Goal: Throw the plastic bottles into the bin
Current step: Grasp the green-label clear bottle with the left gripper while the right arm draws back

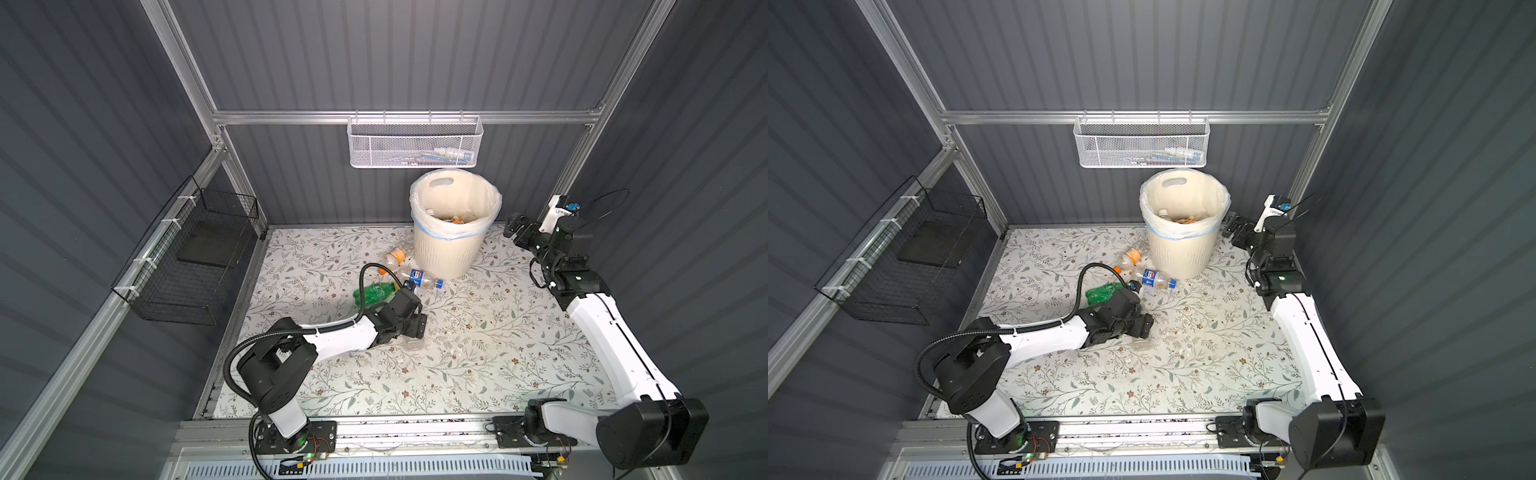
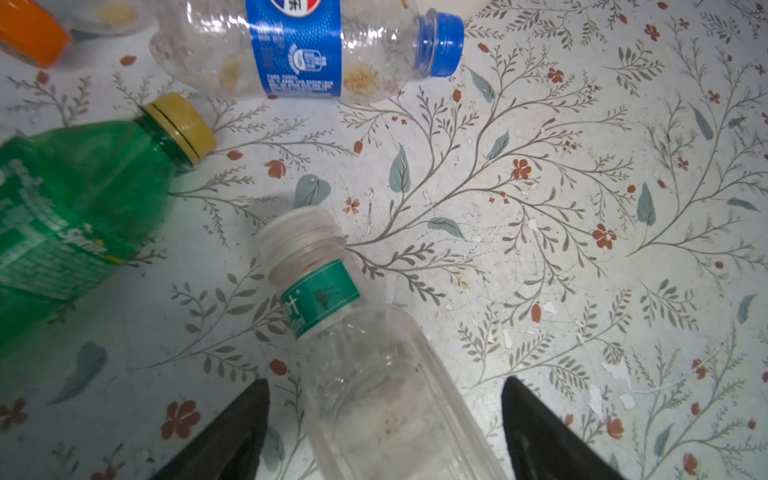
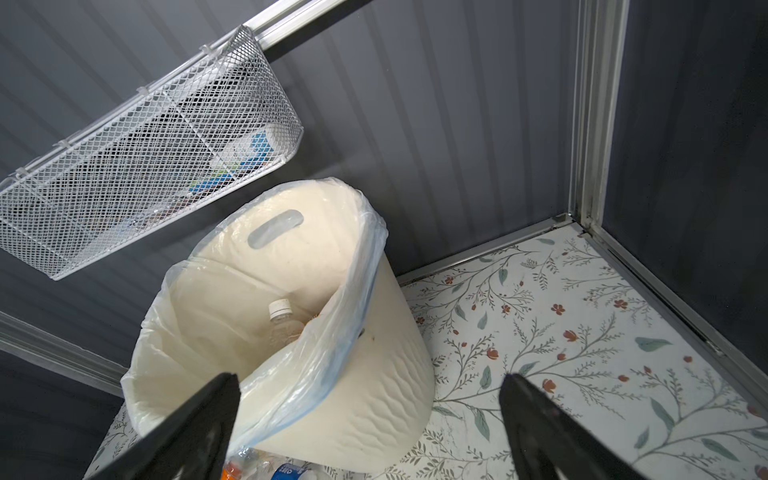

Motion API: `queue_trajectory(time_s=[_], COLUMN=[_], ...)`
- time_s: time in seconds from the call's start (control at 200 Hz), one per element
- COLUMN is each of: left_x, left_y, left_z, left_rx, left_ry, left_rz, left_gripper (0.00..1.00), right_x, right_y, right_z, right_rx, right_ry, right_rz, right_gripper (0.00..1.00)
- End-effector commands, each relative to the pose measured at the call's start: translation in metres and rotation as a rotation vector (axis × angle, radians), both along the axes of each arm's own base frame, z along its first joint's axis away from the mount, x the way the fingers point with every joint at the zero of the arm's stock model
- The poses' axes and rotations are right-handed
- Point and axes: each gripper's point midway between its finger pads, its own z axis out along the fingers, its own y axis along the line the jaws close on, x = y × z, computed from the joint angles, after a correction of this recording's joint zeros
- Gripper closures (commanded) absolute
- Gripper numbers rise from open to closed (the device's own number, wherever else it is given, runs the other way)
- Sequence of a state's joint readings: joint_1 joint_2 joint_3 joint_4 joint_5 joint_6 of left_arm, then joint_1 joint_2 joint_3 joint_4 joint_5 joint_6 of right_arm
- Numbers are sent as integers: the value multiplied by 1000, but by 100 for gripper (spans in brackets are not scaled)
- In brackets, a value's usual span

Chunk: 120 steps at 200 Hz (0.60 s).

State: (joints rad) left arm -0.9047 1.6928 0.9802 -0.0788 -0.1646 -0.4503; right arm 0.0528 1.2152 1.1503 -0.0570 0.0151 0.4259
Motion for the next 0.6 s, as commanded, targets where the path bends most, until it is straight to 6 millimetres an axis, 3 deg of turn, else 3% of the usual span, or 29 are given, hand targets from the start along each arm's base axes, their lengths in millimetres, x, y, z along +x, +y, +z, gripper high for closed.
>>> queue_trajectory(time_s=[0.0,0.375,0.595], left_x=[-7,-9,10], left_y=[-11,-2,0], left_z=[-7,-28,-15], left_rx=[-15,66,148], left_ry=[79,118,0], left_rz=[-3,9,-51], left_gripper=[15,34,38], right_x=[-4,-7,-9], right_y=[-5,-8,-8], right_z=[-8,-29,-38], right_rx=[8,19,34], right_ry=[14,56,69], right_rz=[-19,-30,-33], right_gripper=[1,1,1])
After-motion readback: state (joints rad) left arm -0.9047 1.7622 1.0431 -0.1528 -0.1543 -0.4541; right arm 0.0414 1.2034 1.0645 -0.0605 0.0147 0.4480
